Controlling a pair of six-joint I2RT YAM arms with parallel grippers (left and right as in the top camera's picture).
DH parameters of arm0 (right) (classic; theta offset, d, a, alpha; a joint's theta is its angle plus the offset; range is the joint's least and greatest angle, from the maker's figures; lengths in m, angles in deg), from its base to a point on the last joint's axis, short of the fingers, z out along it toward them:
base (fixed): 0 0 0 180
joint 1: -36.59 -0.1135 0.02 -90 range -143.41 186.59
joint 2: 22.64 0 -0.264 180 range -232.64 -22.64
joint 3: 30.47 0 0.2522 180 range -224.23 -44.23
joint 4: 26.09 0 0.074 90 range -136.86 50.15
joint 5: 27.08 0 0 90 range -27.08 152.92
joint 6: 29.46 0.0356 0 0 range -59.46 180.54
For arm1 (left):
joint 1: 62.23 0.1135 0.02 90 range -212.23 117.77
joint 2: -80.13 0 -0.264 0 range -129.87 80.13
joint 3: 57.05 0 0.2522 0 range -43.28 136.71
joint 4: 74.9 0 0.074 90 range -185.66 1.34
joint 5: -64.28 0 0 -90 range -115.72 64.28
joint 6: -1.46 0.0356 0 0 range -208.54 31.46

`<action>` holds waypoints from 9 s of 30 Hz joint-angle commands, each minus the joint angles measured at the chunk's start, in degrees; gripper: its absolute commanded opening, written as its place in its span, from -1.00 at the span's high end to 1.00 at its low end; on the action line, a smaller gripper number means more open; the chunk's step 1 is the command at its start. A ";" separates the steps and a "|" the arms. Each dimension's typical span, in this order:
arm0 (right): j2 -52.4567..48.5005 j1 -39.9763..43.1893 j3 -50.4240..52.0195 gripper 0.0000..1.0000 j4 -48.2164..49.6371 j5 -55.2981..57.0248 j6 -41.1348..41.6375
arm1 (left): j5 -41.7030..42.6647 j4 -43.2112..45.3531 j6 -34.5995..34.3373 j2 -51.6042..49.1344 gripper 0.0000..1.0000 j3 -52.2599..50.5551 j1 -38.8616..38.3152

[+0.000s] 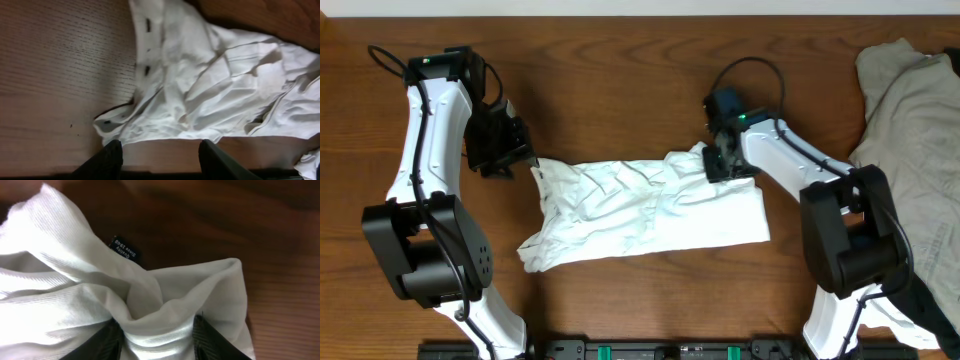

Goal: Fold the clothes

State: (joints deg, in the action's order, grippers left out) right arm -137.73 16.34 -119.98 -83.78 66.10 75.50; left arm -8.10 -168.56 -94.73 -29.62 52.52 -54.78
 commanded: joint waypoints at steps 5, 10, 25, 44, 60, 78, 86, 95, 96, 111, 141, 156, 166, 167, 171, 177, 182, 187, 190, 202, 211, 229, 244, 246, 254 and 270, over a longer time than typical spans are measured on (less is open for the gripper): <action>-4.37 4.09 1.62 0.04 0.11 2.40 2.05 | -0.13 -0.33 -0.15 -0.09 -0.04 -0.02 0.07; -0.37 3.21 0.11 0.02 -2.80 1.97 1.68 | -0.13 -0.33 -0.13 -0.09 -0.04 -0.02 0.07; 20.24 -3.67 0.24 -0.08 -10.54 -6.47 -0.04 | -0.13 -0.31 -0.13 -0.09 -0.04 -0.04 0.07; 3.21 -22.14 6.67 0.07 0.26 -1.18 8.02 | -0.13 -0.33 -0.13 -0.09 -0.04 -0.07 0.07; 15.41 -22.14 6.36 0.62 -0.74 0.46 5.53 | -0.13 -0.28 -0.15 -0.09 -0.04 -0.07 0.07; 14.64 -25.14 6.91 0.28 -1.38 -1.97 5.33 | -0.13 -0.28 -0.13 -0.09 -0.04 -0.07 0.07; 14.64 -25.03 12.90 0.25 3.67 3.23 9.44 | -0.13 -0.31 -0.15 -0.09 -0.04 -0.07 0.07; 14.64 -25.03 18.78 0.18 11.69 1.18 9.46 | -0.13 -0.31 -0.15 -0.09 -0.04 -0.07 0.07; 14.64 -25.03 18.84 0.15 11.96 1.11 9.46 | -0.13 -0.28 -0.15 -0.09 -0.04 -0.07 0.07; 11.10 -25.03 19.63 0.73 14.38 1.29 10.75 | -0.13 -0.13 -0.13 -0.09 -0.04 -0.07 0.07; 12.17 -26.43 15.76 0.58 14.78 -10.69 5.14 | -0.13 -0.09 -0.13 -0.09 -0.04 -0.07 0.09; 25.42 -19.91 10.88 0.19 6.45 7.50 5.14 | -0.13 -0.04 -0.15 -0.09 -0.04 -0.07 0.07; 16.22 -12.68 11.37 0.25 5.60 5.55 5.64 | -0.13 0.33 -0.15 -0.09 -0.04 -0.07 0.09; 14.67 -12.37 11.37 0.25 5.90 5.60 6.01 | -0.13 0.33 -0.15 -0.09 -0.04 -0.07 0.07; 9.94 -12.17 11.37 0.26 9.25 -0.26 2.97 | -0.13 0.33 -0.13 -0.09 -0.04 -0.07 0.09; 6.10 -12.28 11.37 0.25 14.69 -17.84 -5.75 | -0.13 0.33 -0.15 -0.09 -0.04 -0.07 0.07; 5.99 -12.00 11.37 0.16 15.87 -18.12 -6.62 | -0.13 0.31 -0.15 -0.09 -0.04 -0.07 0.07; 8.15 -10.75 11.04 0.14 15.19 -16.37 -5.60 | -0.13 0.31 -0.15 -0.09 -0.04 -0.07 0.09; 12.59 -9.42 9.90 0.10 13.66 -13.42 -5.57 | -0.13 0.33 -0.15 -0.09 -0.04 -0.07 0.07; 23.65 1.18 9.11 0.05 3.06 -7.58 -5.57 | 13.86 4.26 7.26 0.02 -0.04 -0.07 -8.92; 17.84 2.73 9.11 0.60 -0.42 -9.62 -5.57 | 13.86 18.58 2.64 -0.37 -0.04 -0.07 -28.13; 13.90 6.10 9.11 0.98 3.15 -9.42 -5.11 | 13.60 29.22 -2.99 -14.03 -0.04 -0.07 -38.40; 4.94 6.78 9.11 0.97 5.77 -7.63 -4.17 | 13.88 29.27 -5.99 -23.04 -0.03 -0.20 -38.82; 3.87 7.56 9.11 0.96 5.99 -3.74 -2.19 | 13.81 29.57 -5.99 -23.08 -0.03 -1.09 -38.82; 1.53 11.61 9.11 0.90 5.25 1.46 2.99 | 12.48 29.64 -6.43 -23.08 -0.03 -1.84 -38.82; 3.87 11.52 9.05 0.81 4.87 -1.79 0.17 | 6.25 27.67 -11.08 -19.63 0.08 -1.81 -38.01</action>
State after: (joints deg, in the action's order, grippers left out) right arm -132.44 26.17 -112.18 -78.14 58.87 76.79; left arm 4.36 -138.70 -105.07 -48.59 53.07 -93.60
